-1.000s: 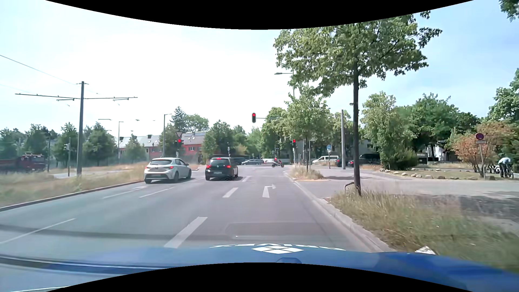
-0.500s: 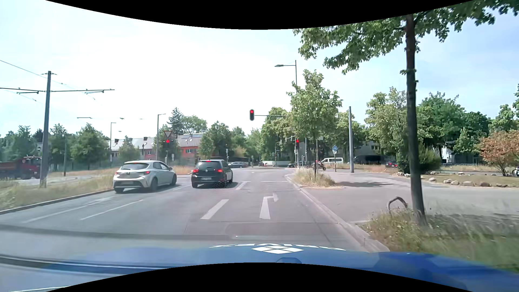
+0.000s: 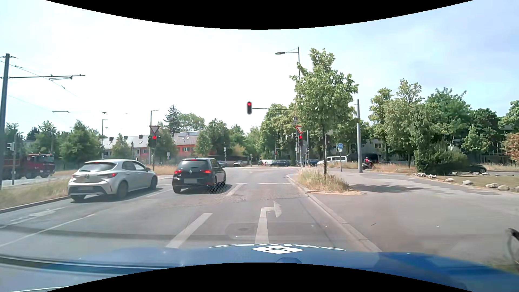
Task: Follow the waypoints while adhering to traffic rules and regulations
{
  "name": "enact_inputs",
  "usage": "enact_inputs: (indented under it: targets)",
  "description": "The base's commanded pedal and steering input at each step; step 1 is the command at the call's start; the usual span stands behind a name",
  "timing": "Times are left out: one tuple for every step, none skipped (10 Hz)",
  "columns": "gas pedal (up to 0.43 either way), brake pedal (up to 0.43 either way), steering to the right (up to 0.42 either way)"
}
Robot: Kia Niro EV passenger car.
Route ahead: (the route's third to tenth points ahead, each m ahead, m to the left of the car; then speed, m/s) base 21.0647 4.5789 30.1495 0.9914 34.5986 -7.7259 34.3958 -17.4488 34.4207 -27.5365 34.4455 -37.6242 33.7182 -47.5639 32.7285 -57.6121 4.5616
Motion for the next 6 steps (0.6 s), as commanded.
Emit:
enact_inputs:
  targets:
    - [0.000, 0.000, 0.001]
    - [0.000, 0.000, 0.001]
    - [0.000, 0.000, 0.002]
    - [0.000, 0.000, 0.002]
    - [0.000, 0.000, 0.001]
    - [0.000, 0.000, 0.002]
